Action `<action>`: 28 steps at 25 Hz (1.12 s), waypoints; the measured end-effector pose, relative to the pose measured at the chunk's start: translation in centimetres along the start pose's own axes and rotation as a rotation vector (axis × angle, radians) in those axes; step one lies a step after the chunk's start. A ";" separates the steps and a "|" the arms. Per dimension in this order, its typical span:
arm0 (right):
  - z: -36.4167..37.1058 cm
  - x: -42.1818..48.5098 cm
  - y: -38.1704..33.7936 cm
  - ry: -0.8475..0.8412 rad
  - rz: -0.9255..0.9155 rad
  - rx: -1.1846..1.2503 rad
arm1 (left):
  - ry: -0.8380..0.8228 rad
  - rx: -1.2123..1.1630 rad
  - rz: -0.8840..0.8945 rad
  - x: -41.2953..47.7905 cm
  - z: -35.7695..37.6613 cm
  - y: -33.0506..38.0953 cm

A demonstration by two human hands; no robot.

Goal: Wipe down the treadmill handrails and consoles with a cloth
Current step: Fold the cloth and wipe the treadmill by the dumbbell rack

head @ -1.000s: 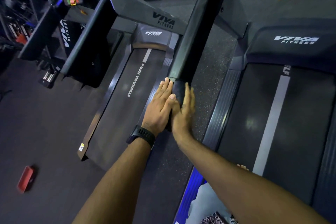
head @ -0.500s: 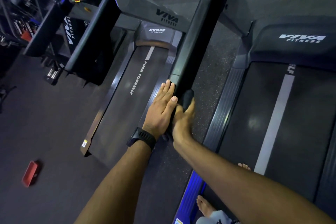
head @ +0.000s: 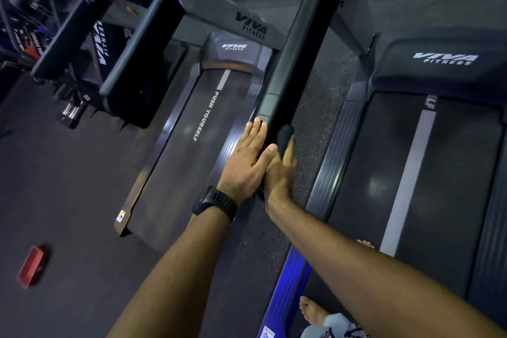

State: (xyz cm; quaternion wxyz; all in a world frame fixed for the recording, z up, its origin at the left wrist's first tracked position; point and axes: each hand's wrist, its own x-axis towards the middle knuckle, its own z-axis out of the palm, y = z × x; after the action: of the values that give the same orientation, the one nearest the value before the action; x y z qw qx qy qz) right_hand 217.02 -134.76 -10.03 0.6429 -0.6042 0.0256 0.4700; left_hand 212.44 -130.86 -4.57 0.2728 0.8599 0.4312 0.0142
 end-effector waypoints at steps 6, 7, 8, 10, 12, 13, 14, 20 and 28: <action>-0.4 -3.8 1.7 0.013 -0.189 0.223 | 0.136 -0.203 0.049 -4.4 -1.0 -0.5; -0.3 -4.6 1.7 0.021 -0.270 0.164 | 0.186 -0.241 0.052 -5.4 -1.4 -0.8; -0.2 -5.3 1.9 0.034 -0.314 0.128 | 0.222 -0.260 0.032 -6.2 -1.8 -1.2; 0.3 -6.9 2.9 0.051 -0.334 0.129 | 0.265 -0.334 -0.025 -7.7 -2.4 -2.3; 1.1 -8.9 3.7 0.043 -0.309 0.125 | 0.318 -0.477 -0.035 -9.3 -3.1 -3.8; 1.5 -9.6 3.9 0.015 -0.282 0.109 | 0.344 -0.541 -0.026 -10.1 -3.5 -4.6; 1.9 -10.3 4.0 -0.028 -0.249 0.098 | 0.364 -0.581 -0.012 -10.9 -3.8 -5.3; 5.5 -13.0 4.0 -0.234 -0.151 0.145 | 0.453 -0.755 0.040 -14.6 -6.2 -8.2; 11.4 -11.7 4.7 -0.213 -0.449 -0.010 | 0.572 -0.709 0.068 -14.2 -9.0 -14.2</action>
State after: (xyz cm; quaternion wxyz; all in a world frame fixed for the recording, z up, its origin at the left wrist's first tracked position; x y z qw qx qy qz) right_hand 201.40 -133.14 -3.43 0.7273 -0.5449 -0.1795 0.3767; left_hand 190.77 -130.61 -0.74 0.4197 0.6885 0.4293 0.4068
